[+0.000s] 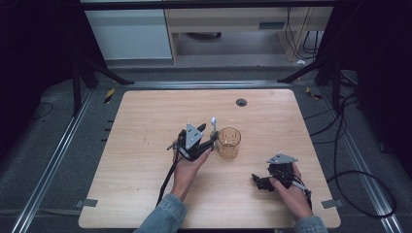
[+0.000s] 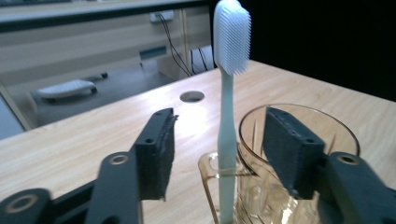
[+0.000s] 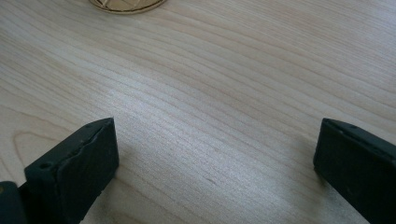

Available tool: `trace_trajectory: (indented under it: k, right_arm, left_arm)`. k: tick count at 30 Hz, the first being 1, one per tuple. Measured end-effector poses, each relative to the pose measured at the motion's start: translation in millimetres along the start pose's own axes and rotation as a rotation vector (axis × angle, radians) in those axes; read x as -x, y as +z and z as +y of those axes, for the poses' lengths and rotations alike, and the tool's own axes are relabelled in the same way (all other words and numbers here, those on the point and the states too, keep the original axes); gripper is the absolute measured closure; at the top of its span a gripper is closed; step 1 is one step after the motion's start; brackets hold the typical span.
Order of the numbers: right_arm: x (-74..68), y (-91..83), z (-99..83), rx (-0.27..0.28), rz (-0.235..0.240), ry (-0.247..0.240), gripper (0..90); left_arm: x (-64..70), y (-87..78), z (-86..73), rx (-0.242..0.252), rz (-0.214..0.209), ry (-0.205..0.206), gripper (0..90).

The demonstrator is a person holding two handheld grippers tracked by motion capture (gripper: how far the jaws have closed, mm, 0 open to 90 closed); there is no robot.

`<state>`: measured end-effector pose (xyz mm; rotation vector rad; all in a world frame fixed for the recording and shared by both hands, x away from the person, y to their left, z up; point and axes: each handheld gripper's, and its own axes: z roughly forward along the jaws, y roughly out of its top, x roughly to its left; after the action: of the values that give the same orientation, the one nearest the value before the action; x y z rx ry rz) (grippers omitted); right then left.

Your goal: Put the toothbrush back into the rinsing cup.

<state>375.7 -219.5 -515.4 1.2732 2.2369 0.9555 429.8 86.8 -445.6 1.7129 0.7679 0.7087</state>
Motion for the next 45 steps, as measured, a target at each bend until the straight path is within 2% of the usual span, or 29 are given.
trace_trajectory:
  k: [1, 2, 8, 10, 14, 16, 20, 25, 32, 39, 45]
  right_arm:
    - [0.0, 0.0, 0.0, 0.000, 0.000, 0.000, 0.4]
    - [0.0, 0.0, 0.0, 0.000, 0.000, 0.000, 0.4]
    - [0.0, 0.0, 0.0, 0.000, 0.000, 0.000, 0.4]
    - [0.0, 0.0, 0.0, 0.000, 0.000, 0.000, 0.4]
    - [0.0, 0.0, 0.0, 0.000, 0.000, 0.000, 0.4]
    - [-0.2, 0.0, 0.0, 0.000, 0.000, 0.003, 0.4]
    - [-0.2, 0.0, 0.0, 0.000, 0.003, -0.002, 0.4]
    - [-0.3, 0.0, 0.0, 0.000, 0.004, -0.002, 0.4]
    - [-0.3, 0.0, 0.0, 0.000, 0.004, -0.003, 0.4]
    - [-0.4, 0.1, 0.0, 0.000, 0.006, -0.006, 0.4]
    - [-0.4, 0.1, 0.0, 0.000, 0.006, -0.006, 0.4]
  left_arm:
    - [0.0, -0.7, 1.0, -0.009, -0.005, 0.000, 37.9]
    - [-0.1, -1.7, 1.9, -0.019, -0.015, -0.005, 37.9]
    - [-0.1, -10.9, 9.2, -0.057, -0.036, -0.027, 21.7]
    - [0.0, -13.7, 11.7, -0.079, -0.048, -0.023, 15.5]
    - [0.6, -18.3, 13.3, -0.127, -0.073, -0.023, 10.0]
    - [1.2, -20.7, 12.8, -0.150, -0.080, -0.009, 7.5]
    - [1.4, -23.9, 9.3, -0.198, -0.098, 0.026, 5.8]
    - [-1.8, -27.8, 6.2, -0.258, -0.108, 0.044, 5.1]
    - [-5.0, -38.0, 2.8, -0.300, -0.115, 0.064, 4.7]
    - [-12.2, -44.5, -5.1, -0.328, -0.085, 0.075, 4.2]
    - [-25.3, -51.2, -12.6, -0.342, -0.042, 0.055, 4.2]
